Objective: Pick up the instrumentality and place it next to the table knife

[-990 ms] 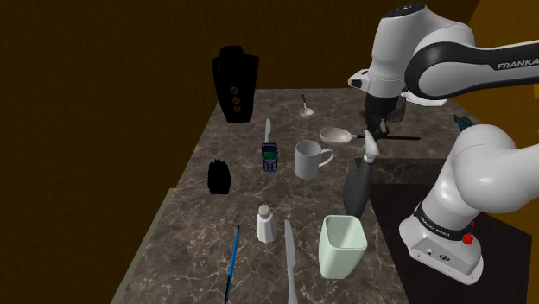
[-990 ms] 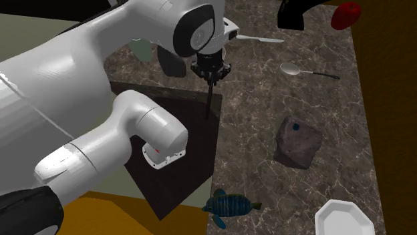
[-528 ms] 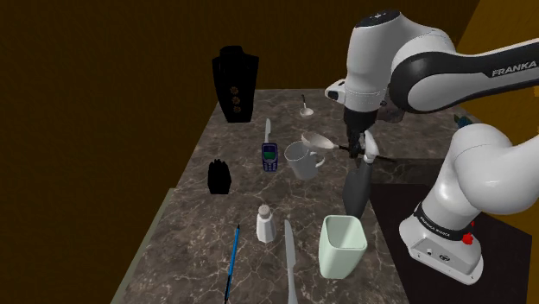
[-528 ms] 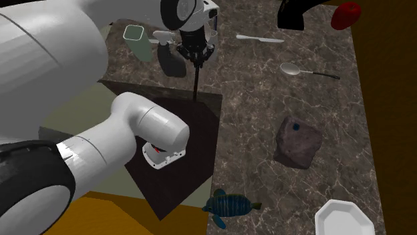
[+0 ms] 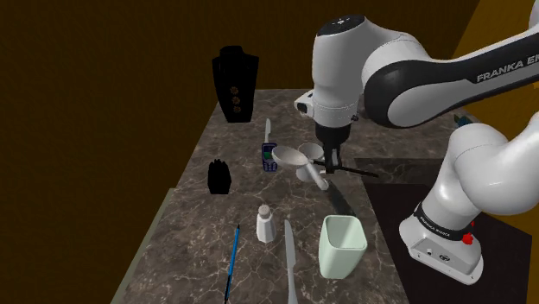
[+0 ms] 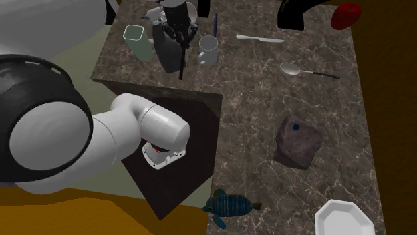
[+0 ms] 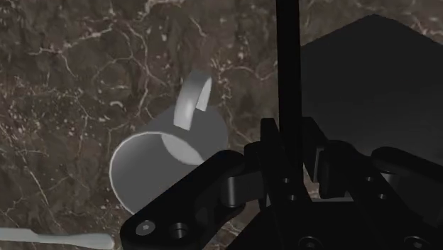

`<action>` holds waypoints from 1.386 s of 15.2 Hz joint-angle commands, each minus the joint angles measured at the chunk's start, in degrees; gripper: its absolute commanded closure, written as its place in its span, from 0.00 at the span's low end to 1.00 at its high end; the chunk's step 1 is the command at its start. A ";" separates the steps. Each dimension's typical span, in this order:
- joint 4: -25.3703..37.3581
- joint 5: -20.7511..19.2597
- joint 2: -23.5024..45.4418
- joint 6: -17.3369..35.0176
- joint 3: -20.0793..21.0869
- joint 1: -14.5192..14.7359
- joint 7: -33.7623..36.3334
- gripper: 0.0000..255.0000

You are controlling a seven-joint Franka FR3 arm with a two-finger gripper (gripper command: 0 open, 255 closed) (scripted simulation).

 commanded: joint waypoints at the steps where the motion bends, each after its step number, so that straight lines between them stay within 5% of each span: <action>1: 3.08 0.65 3.67 0.49 2.22 0.47 2.67 1.00; 10: 19.49 -1.44 21.34 0.83 11.02 1.20 14.81 1.00; 21: 46.99 -12.70 46.95 -5.45 17.03 6.87 30.55 1.00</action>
